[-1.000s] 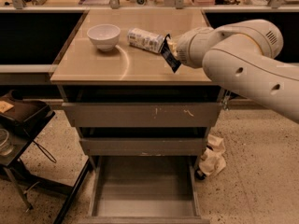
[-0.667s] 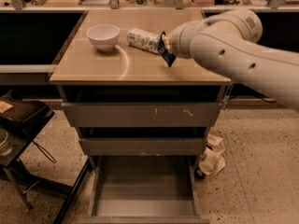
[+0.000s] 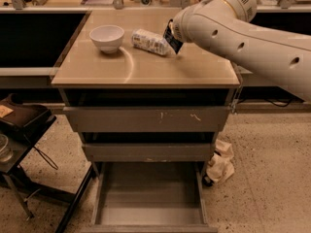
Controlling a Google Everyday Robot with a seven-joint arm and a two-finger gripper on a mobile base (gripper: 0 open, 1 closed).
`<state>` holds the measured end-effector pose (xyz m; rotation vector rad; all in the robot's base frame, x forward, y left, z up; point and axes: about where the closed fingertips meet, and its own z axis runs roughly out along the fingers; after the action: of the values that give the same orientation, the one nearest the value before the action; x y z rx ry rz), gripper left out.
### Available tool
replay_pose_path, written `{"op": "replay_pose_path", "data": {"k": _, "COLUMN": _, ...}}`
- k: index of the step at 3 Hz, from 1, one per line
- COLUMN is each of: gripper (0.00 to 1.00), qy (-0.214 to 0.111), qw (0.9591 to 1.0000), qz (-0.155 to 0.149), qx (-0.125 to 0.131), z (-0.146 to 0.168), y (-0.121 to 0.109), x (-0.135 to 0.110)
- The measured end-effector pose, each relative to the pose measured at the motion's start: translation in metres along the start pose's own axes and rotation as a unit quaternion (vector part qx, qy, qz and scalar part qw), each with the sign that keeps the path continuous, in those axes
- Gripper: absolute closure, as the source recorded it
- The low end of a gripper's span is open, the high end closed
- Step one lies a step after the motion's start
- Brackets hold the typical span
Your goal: Pick rxbar blueberry from bottom drawer and place on counter
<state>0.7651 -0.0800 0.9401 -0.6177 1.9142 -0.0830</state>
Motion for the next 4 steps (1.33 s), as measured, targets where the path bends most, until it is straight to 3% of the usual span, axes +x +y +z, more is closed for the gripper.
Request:
{"op": "replay_pose_path", "data": {"k": 3, "gripper": 0.12, "qy": 0.0, "qw": 1.0, "qz": 0.0, "qx": 0.0, "z": 0.0, "y": 0.0003, "x": 0.0006}}
{"op": "replay_pose_path", "data": {"k": 4, "gripper": 0.0, "qy": 0.0, "qw": 1.0, "qz": 0.0, "qx": 0.0, "z": 0.0, "y": 0.0003, "x": 0.0006}}
